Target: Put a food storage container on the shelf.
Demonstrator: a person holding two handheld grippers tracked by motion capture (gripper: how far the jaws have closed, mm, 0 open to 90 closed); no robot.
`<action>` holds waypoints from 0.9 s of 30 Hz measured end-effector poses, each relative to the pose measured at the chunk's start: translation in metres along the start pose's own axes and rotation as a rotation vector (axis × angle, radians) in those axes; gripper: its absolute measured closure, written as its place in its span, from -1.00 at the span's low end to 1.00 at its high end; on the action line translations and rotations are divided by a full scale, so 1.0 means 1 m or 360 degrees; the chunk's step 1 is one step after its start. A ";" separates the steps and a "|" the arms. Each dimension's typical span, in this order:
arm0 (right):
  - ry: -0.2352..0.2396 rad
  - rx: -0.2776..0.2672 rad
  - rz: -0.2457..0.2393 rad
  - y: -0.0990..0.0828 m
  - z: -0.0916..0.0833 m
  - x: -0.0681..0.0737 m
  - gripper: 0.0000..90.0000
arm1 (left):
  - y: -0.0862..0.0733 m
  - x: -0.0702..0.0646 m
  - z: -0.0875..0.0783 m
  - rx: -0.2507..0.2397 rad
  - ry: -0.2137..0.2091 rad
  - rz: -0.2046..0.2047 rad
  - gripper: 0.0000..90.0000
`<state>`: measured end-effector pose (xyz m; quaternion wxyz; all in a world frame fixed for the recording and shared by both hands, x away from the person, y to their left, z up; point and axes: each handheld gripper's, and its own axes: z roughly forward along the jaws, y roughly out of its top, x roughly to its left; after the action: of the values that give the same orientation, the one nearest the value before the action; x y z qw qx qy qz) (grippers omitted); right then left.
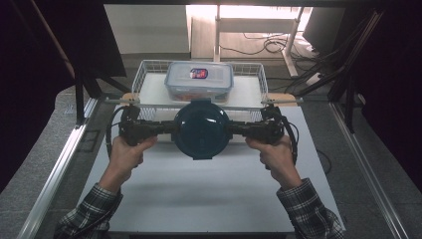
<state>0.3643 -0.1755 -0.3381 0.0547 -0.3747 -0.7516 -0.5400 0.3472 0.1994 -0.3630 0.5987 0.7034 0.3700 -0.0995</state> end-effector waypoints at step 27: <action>-0.0032 -0.0138 -0.0024 0.119 0.003 0.005 0.26 | 0.118 0.010 -0.019 -0.0127 0.0004 0.0044 0.29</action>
<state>0.4359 -0.1546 -0.2452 0.0267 -0.3765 -0.7307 -0.5688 0.4244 0.2195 -0.2731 0.6273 0.6841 0.3646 -0.0755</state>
